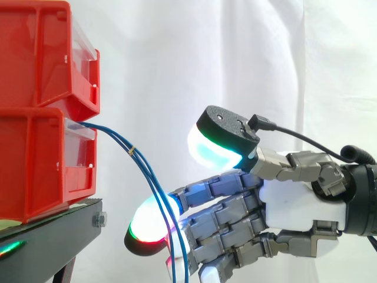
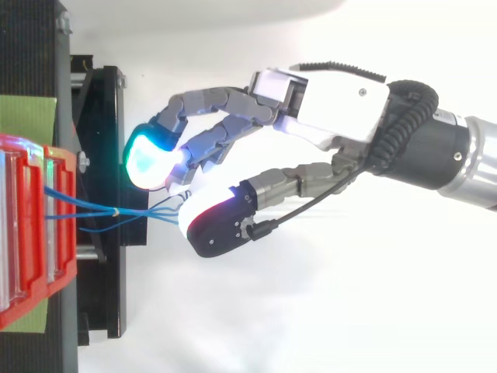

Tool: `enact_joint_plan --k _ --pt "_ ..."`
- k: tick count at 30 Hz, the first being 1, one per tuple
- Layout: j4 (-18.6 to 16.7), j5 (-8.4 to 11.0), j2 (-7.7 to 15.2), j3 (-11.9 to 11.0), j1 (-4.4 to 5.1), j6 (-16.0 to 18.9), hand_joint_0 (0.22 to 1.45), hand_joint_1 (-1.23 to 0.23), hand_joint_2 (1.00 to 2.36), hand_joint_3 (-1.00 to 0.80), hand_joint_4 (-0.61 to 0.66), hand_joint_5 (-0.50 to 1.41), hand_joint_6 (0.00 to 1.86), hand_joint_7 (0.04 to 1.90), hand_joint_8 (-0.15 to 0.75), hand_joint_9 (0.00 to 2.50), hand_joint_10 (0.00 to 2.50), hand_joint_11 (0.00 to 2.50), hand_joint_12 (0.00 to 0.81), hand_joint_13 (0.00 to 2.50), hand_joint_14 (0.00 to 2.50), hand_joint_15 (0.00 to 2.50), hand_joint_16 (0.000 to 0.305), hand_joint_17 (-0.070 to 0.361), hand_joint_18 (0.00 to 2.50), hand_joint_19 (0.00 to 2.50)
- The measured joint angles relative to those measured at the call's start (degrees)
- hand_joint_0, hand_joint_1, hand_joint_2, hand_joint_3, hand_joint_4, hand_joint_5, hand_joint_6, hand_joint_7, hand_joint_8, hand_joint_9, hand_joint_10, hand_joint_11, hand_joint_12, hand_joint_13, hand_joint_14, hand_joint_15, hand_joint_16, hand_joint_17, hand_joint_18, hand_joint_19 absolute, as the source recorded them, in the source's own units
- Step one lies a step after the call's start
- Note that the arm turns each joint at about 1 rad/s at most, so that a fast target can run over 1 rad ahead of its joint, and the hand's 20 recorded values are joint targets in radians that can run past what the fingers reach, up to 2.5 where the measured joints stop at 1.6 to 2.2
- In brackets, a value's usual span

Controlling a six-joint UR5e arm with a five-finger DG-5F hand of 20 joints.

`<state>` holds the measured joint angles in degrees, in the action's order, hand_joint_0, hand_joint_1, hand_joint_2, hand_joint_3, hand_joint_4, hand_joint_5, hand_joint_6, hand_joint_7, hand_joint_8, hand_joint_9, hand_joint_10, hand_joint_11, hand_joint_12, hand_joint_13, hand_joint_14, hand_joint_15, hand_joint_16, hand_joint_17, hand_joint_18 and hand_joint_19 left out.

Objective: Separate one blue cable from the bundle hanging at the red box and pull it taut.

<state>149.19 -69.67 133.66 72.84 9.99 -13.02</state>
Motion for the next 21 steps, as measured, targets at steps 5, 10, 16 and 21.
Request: enact_joint_plan --k 5,10,16,21 --pt "-0.1 -0.16 0.26 0.0 0.09 -0.23 0.52 -0.61 1.0 -0.5 0.33 -0.17 0.5 0.91 0.36 0.81 0.01 0.71 0.394 0.77 0.02 0.57 0.054 0.121 0.72 0.7" --pt "-0.16 -0.21 0.31 -0.01 0.15 -0.33 0.52 -0.61 1.0 -0.5 0.33 -0.17 0.5 0.91 0.362 0.82 0.02 0.71 0.392 0.77 0.02 0.58 0.054 0.12 0.72 0.7" --pt "-0.39 -0.18 0.33 -0.25 0.44 -0.73 0.53 -0.61 1.0 -0.5 0.33 -0.17 0.5 0.91 0.362 0.83 0.02 0.71 0.392 0.78 0.02 0.58 0.053 0.119 0.73 0.69" --pt "-0.46 -0.36 0.33 -0.96 0.72 -0.95 0.55 -0.62 1.0 -0.5 0.33 -0.17 0.5 0.92 0.356 0.83 0.01 0.71 0.386 0.78 0.02 0.58 0.052 0.116 0.72 0.71"
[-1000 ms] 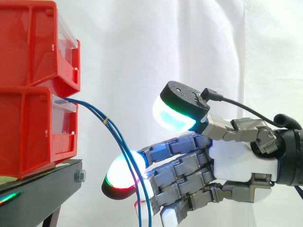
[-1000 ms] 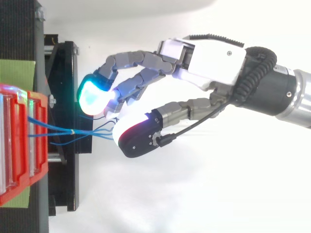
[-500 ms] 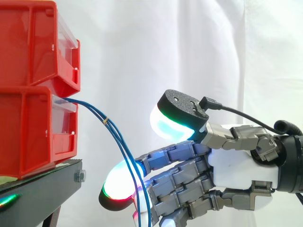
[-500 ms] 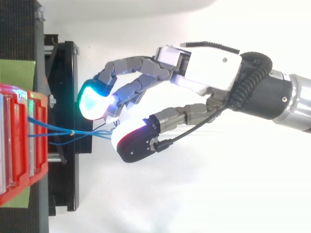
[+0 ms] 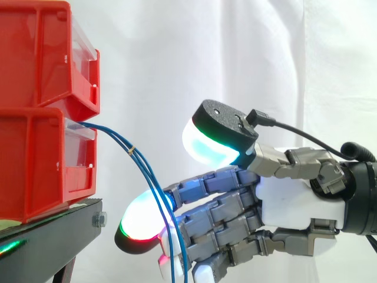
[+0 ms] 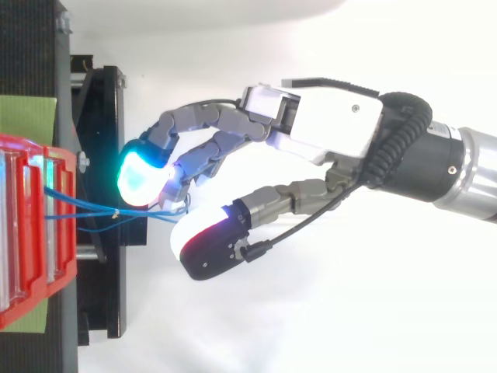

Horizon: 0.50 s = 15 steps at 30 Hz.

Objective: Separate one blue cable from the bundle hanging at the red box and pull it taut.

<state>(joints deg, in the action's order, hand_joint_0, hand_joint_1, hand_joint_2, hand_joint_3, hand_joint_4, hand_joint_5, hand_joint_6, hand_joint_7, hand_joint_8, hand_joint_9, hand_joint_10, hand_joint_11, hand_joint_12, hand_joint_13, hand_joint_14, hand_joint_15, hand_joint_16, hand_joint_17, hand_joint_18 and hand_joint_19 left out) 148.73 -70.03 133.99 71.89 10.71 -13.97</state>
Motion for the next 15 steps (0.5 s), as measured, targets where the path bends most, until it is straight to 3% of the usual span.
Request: enact_joint_plan --k 15 --pt "-0.35 -1.17 -0.01 -1.21 0.6 1.77 0.6 -0.64 1.01 -0.41 0.29 -0.14 0.5 1.07 0.347 0.85 0.02 0.72 0.374 0.81 0.02 0.6 0.049 0.111 0.72 0.71"
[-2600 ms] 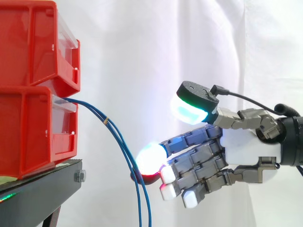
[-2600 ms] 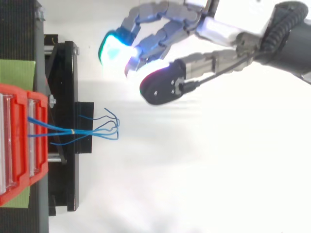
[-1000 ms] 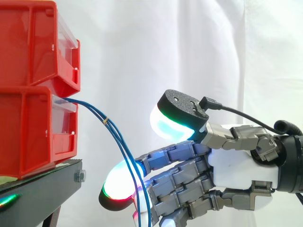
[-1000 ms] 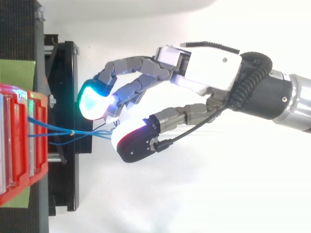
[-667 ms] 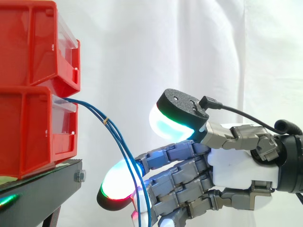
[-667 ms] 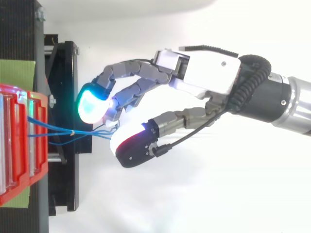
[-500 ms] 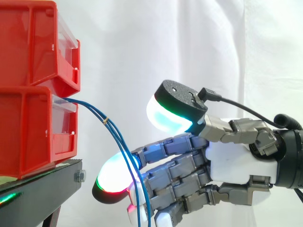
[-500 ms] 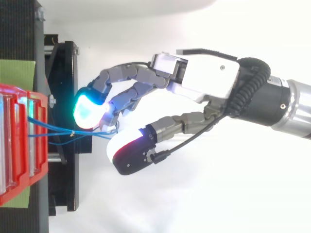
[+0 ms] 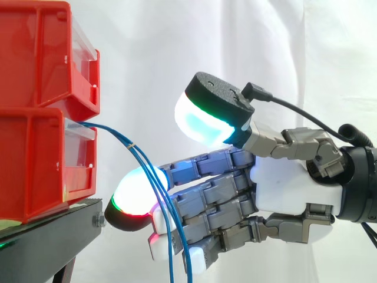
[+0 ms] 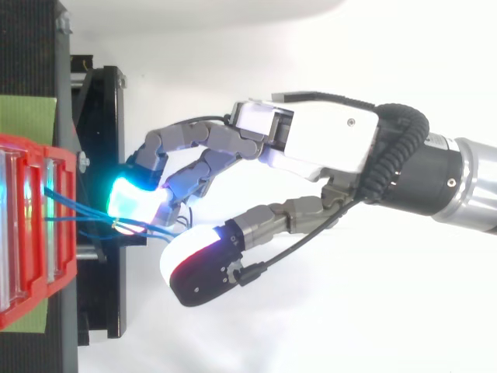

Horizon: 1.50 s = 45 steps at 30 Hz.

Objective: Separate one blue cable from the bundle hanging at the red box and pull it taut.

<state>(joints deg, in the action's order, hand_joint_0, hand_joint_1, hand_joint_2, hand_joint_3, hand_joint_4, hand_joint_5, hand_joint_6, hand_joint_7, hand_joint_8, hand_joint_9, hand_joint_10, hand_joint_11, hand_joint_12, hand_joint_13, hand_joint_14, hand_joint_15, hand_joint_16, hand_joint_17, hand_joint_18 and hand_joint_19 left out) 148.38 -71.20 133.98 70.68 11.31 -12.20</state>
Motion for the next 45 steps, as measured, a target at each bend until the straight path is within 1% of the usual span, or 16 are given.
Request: enact_joint_plan --k 11,15,19,23,26,28,32,34,36,39,40,41,45 --pt "-0.19 0.0 -0.03 -1.36 0.23 1.73 0.61 -0.64 1.01 -0.37 0.2 -0.13 0.5 1.23 0.348 0.87 0.01 0.75 0.373 0.88 0.02 0.65 0.049 0.111 0.74 0.69" --pt "-0.34 0.17 -0.03 -1.57 0.43 2.32 0.61 -0.65 1.01 -0.37 0.19 -0.14 0.58 1.12 0.353 0.89 0.02 0.78 0.372 0.9 0.02 0.67 0.049 0.111 0.76 0.69" --pt "-0.44 0.28 -0.03 -1.6 0.67 3.05 0.59 -0.65 1.01 -0.44 0.2 -0.14 0.57 1.12 0.353 0.9 0.01 0.79 0.374 0.93 0.02 0.7 0.05 0.112 0.76 0.7" --pt "-0.46 0.33 0.01 -1.6 0.85 3.27 0.59 -0.65 1.0 -0.46 0.21 -0.14 0.55 1.16 0.357 0.9 0.02 0.8 0.372 0.97 0.02 0.74 0.05 0.113 0.77 0.71" --pt "-0.53 0.27 0.35 -1.64 0.93 3.36 0.58 -0.65 1.0 -0.46 0.21 -0.14 0.54 1.16 0.356 0.91 0.02 0.8 0.373 0.99 0.02 0.75 0.05 0.113 0.77 0.7" --pt "-0.81 0.14 0.97 -1.84 0.84 3.8 0.59 -0.64 1.0 -0.46 0.22 -0.14 0.54 1.17 0.361 0.92 0.01 0.81 0.373 1.02 0.02 0.78 0.05 0.113 0.77 0.71" --pt "-1.48 0.01 1.97 -2.29 0.7 5.67 0.59 -0.63 1.0 -0.45 0.22 -0.14 0.54 1.17 0.359 0.94 0.02 0.82 0.367 1.09 0.02 0.83 0.05 0.112 0.78 0.7" --pt "-1.57 0.0 2.19 -2.41 0.71 6.49 0.6 -0.62 1.01 -0.44 0.22 -0.13 0.54 1.18 0.362 1.01 0.02 0.87 0.364 1.14 0.03 0.87 0.05 0.111 0.79 0.7" --pt "-1.58 0.0 2.27 -2.46 0.72 6.9 0.61 -0.62 1.01 -0.42 0.21 -0.13 0.54 1.18 0.363 1.02 0.02 0.9 0.361 1.16 0.03 0.89 0.049 0.111 0.81 0.7" --pt "-1.73 -0.03 2.32 -2.47 0.72 7.16 0.63 -0.63 1.01 -0.37 0.18 -0.15 0.59 1.12 0.362 1.03 0.02 0.92 0.36 1.2 0.02 0.93 0.049 0.11 0.81 0.7" --pt "-1.78 -0.06 2.32 -2.48 0.73 7.18 0.64 -0.64 1.01 -0.36 0.18 -0.16 0.64 1.05 0.357 1.04 0.02 0.93 0.354 1.21 0.02 0.93 0.049 0.11 0.81 0.7" --pt "-1.8 -0.08 2.32 -2.5 0.75 7.19 0.64 -0.65 1.01 -0.33 0.18 -0.17 0.7 0.95 0.357 1.04 0.02 0.94 0.355 1.22 0.03 0.95 0.049 0.11 0.82 0.7" --pt "-1.86 -0.15 2.32 -2.56 0.87 7.15 0.64 -0.66 1.02 -0.3 0.17 -0.19 0.76 0.89 0.355 1.03 0.02 0.97 0.356 1.22 0.02 0.97 0.049 0.11 0.83 0.7"
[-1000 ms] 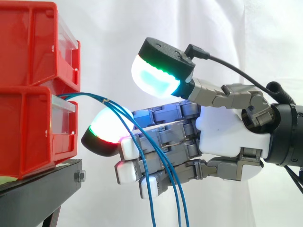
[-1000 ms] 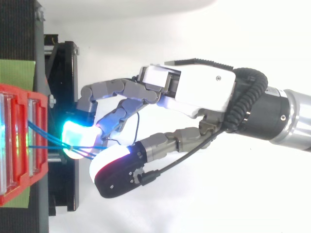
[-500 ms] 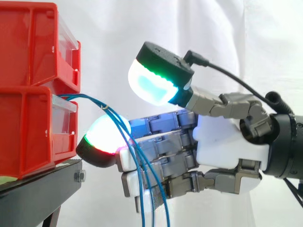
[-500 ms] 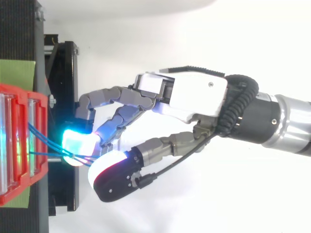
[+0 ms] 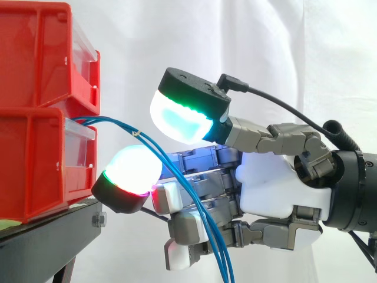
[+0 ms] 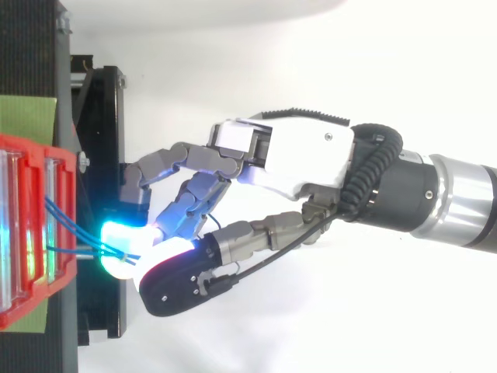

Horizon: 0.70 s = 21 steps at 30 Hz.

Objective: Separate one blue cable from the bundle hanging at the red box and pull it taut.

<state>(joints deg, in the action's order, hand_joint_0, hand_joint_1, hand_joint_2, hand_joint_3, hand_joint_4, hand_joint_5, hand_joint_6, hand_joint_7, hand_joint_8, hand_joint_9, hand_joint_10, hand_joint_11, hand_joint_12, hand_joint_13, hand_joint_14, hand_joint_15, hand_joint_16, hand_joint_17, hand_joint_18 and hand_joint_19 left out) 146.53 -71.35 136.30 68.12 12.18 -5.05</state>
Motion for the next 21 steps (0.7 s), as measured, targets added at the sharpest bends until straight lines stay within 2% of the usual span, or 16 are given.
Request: enact_joint_plan --k 4,8,15,19,21 --pt "0.06 -0.01 -0.03 -0.25 0.07 -0.25 0.65 -0.68 1.01 -0.31 0.18 -0.21 0.83 0.81 0.352 1.03 0.02 1.02 0.351 1.23 0.03 1.02 0.049 0.111 0.84 0.71" --pt "0.24 -0.02 -0.04 -0.53 0.11 -0.53 0.65 -0.7 1.01 -0.32 0.17 -0.21 0.86 0.81 0.35 1.05 0.01 1.06 0.352 1.25 0.02 1.06 0.049 0.111 0.85 0.71" --pt "0.71 0.04 -0.07 -1.21 0.2 -0.72 0.65 -0.71 1.02 -0.19 0.1 -0.23 0.9 0.81 0.351 1.02 0.01 1.08 0.359 1.22 0.03 1.05 0.051 0.114 0.86 0.72" --pt "2.09 0.0 -0.51 -1.47 0.2 -0.53 0.69 -0.81 1.02 -0.17 0.11 -0.23 0.95 0.79 0.346 1.0 0.01 1.1 0.36 1.19 0.03 1.03 0.051 0.115 0.86 0.7" --pt "2.96 -0.03 -0.85 -1.52 0.21 -0.53 0.72 -0.86 1.02 -0.23 0.11 -0.23 0.96 0.81 0.348 1.04 0.01 1.17 0.37 1.19 0.03 1.02 0.051 0.114 0.88 0.69"
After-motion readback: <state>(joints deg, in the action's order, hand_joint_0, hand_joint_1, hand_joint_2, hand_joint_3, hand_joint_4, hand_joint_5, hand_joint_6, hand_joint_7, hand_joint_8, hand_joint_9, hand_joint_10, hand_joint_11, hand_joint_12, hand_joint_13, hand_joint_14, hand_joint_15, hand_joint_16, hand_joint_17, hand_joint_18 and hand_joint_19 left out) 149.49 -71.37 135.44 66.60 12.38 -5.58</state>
